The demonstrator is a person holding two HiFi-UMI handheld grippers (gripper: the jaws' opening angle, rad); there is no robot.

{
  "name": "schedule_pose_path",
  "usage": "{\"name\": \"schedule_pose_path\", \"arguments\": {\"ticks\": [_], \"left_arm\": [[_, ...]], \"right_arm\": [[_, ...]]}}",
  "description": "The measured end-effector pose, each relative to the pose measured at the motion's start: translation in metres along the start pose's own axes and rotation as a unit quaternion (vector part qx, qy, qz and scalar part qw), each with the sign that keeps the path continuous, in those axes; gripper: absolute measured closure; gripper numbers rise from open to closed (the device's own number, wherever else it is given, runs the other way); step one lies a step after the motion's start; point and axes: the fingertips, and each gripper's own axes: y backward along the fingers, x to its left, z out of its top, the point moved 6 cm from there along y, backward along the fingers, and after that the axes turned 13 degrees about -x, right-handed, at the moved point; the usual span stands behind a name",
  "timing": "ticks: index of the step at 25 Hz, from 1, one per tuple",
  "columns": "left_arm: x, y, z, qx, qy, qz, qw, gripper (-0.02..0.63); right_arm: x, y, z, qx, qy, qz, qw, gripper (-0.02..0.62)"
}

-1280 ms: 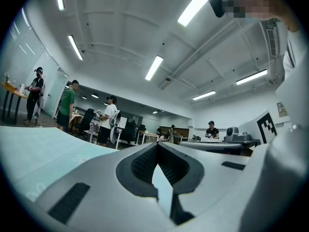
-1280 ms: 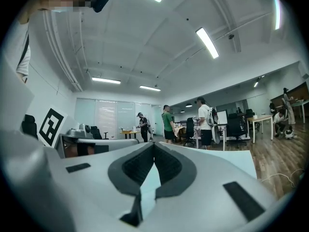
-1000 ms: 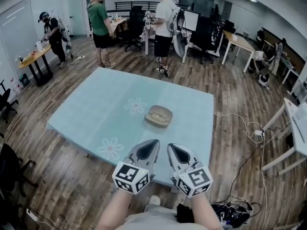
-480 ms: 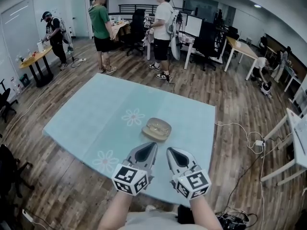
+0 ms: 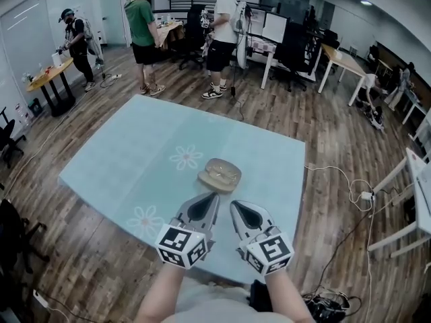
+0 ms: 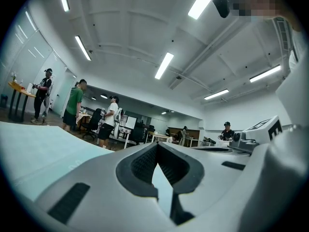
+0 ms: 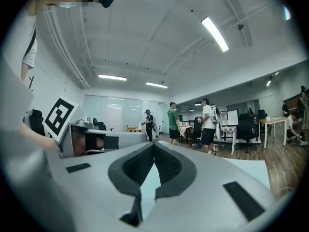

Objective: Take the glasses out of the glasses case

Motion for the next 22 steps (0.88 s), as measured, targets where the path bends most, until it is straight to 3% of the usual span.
{"name": "schedule_pose_path", "arguments": {"ticks": [6, 13, 22], "left_arm": [[0.021, -0.009, -0.012, 0.017, 0.02, 0.009, 0.9996, 0.597], [0.05, -0.035, -0.028, 0.035, 0.025, 0.004, 0.9991, 0.598], [0.089, -0.066, -0.051, 0.085, 0.015, -0.007, 0.9962, 0.598]], "right_arm": [[-0.005, -0.017, -0.019, 0.039, 0.033, 0.015, 0.999, 0.588], [-0.039, -0.047, -0.035, 0.038, -0.009, 0.029, 0.999, 0.588], [-0.077, -0.089, -0.06, 0.082, 0.006, 0.026, 0.996, 0.588]]}}
